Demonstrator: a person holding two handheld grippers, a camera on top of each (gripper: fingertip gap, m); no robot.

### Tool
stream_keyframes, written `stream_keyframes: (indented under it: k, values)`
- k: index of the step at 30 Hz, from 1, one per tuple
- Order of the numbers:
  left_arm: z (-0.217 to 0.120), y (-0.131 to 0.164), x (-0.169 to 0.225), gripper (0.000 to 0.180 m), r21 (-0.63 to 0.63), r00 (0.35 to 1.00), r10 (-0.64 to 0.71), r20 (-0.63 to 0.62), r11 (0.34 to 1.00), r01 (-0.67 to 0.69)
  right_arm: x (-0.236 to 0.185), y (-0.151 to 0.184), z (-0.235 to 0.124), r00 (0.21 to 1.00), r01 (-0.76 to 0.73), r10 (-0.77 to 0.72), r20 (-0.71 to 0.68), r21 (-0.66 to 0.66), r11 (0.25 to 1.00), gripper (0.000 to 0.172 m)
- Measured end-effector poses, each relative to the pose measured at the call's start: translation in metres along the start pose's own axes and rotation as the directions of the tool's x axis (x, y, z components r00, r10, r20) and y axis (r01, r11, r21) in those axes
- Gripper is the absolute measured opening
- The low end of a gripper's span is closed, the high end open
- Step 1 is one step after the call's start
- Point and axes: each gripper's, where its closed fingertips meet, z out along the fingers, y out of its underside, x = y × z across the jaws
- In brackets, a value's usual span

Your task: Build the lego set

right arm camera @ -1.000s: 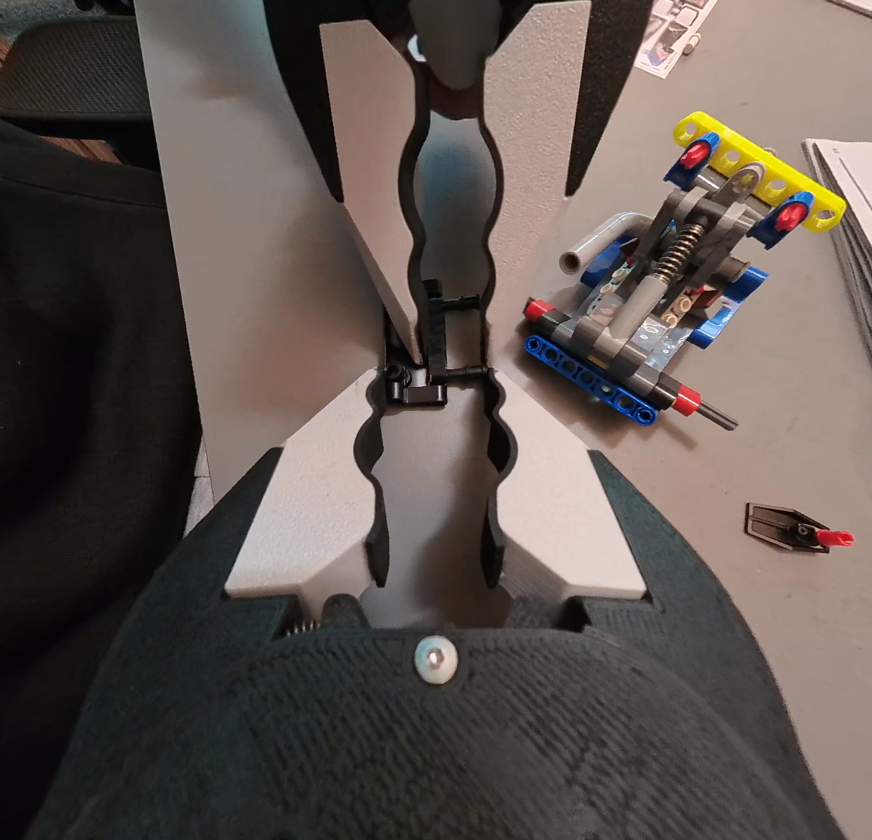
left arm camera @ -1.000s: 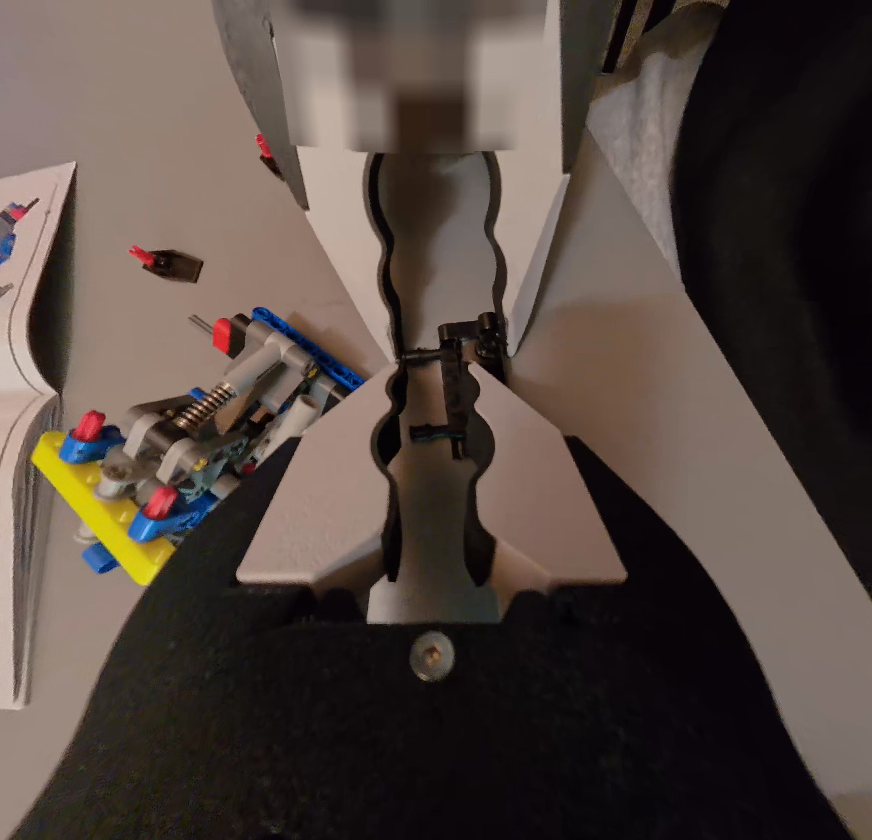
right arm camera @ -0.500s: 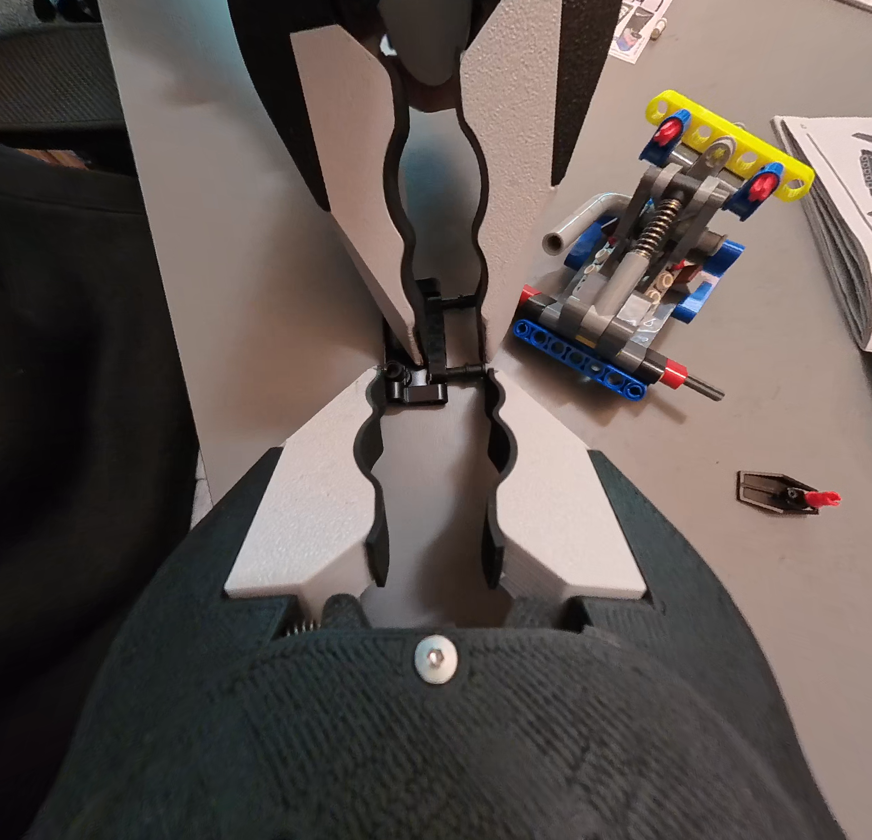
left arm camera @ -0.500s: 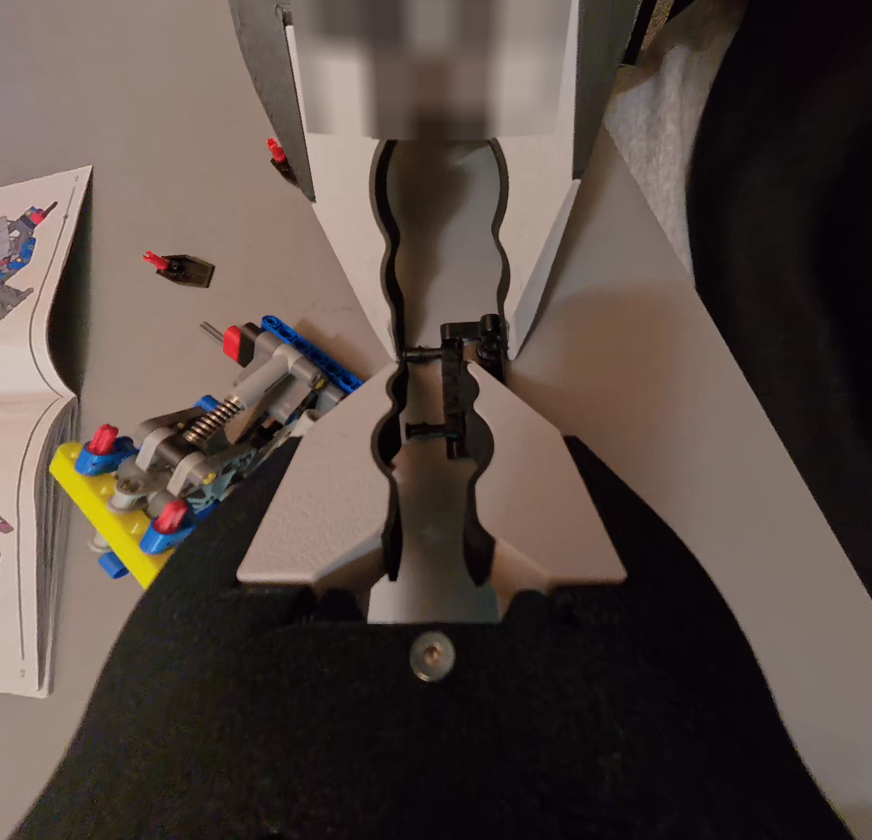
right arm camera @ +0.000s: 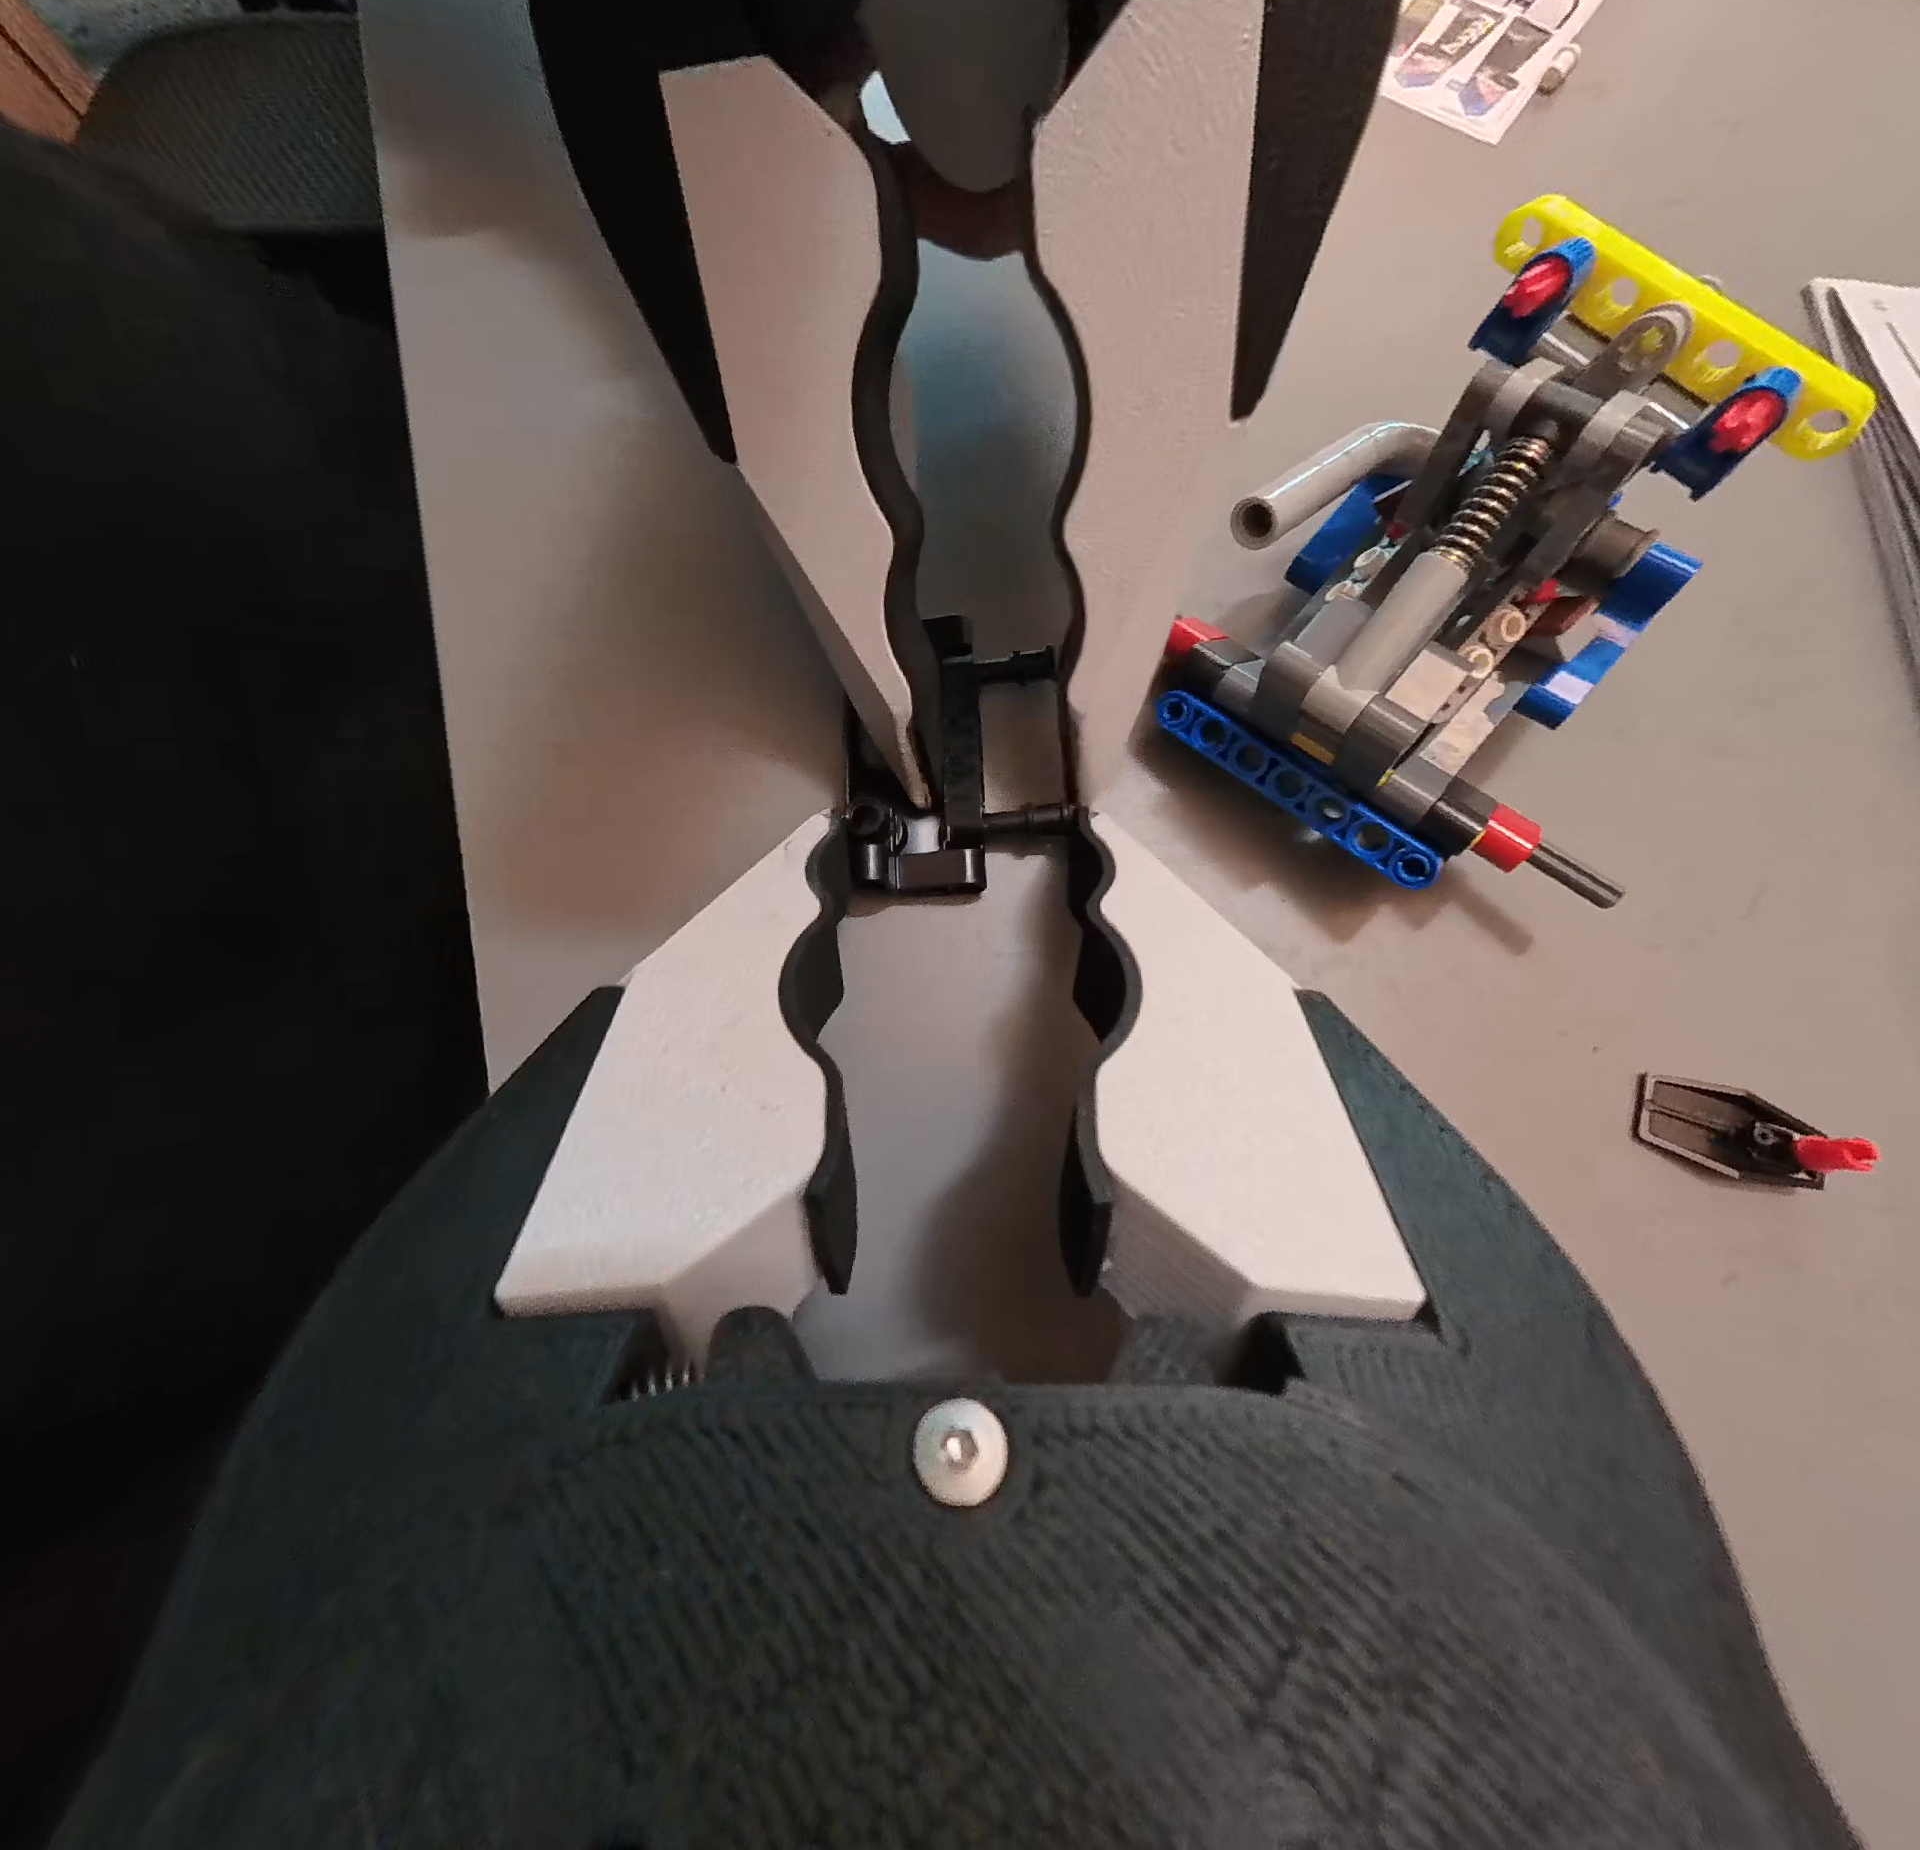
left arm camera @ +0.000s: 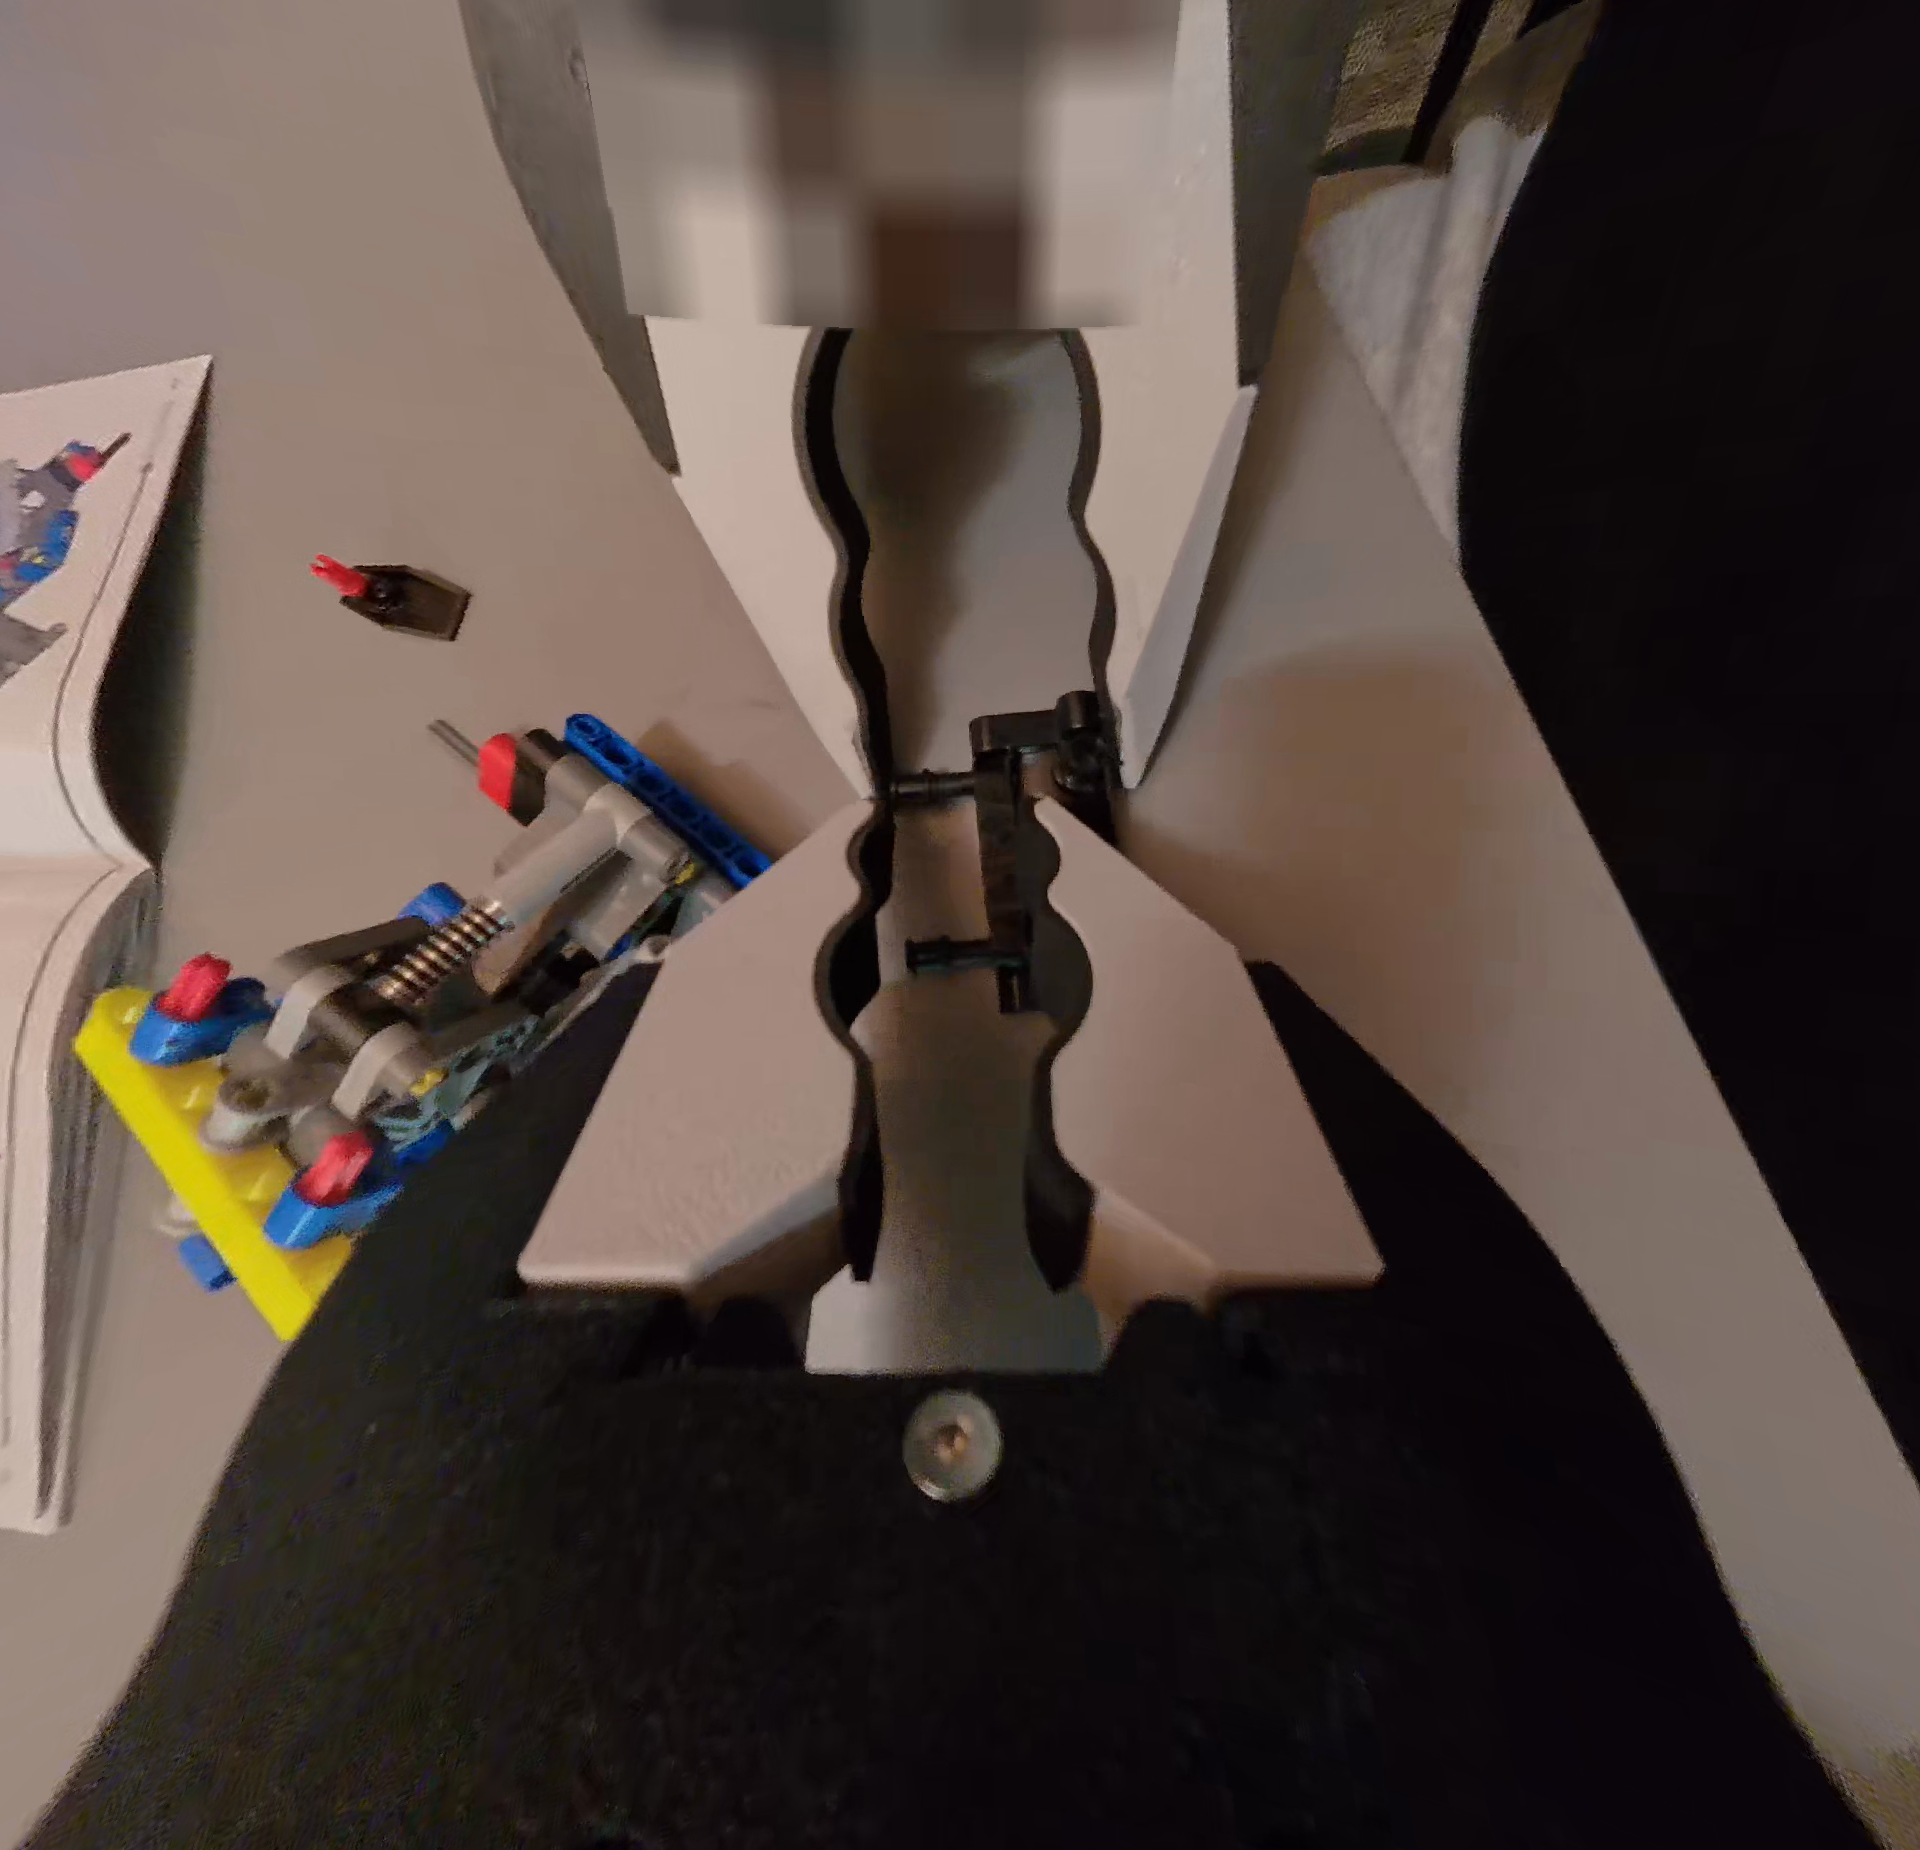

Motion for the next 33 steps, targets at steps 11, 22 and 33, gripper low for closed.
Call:
stream_keyframes:
  k: [11,22,33]
  values:
    - [0.0008,-0.0016,0.0017,0.02,0.094,1.0,-0.014,0.017,0.995,0.013,-0.0039,0.0005,-0.0002,0.998,0.064,-0.064,0.009,-0.003,0.998,0.04]
    - [0.0006,-0.0008,0.0009,0.019,0.038,0.997,0.077,0.015,0.996,-0.078,-0.0033,-0.0008,0.0013,0.993,0.11,-0.11,-0.031,-0.007,0.994,0.039]
    - [0.0007,-0.0004,0.0007,0.018,-0.006,0.995,0.104,-0.014,0.995,-0.104,-0.0028,-0.0017,0.0027,0.991,0.113,-0.114,-0.072,-0.012,0.994,0.039]
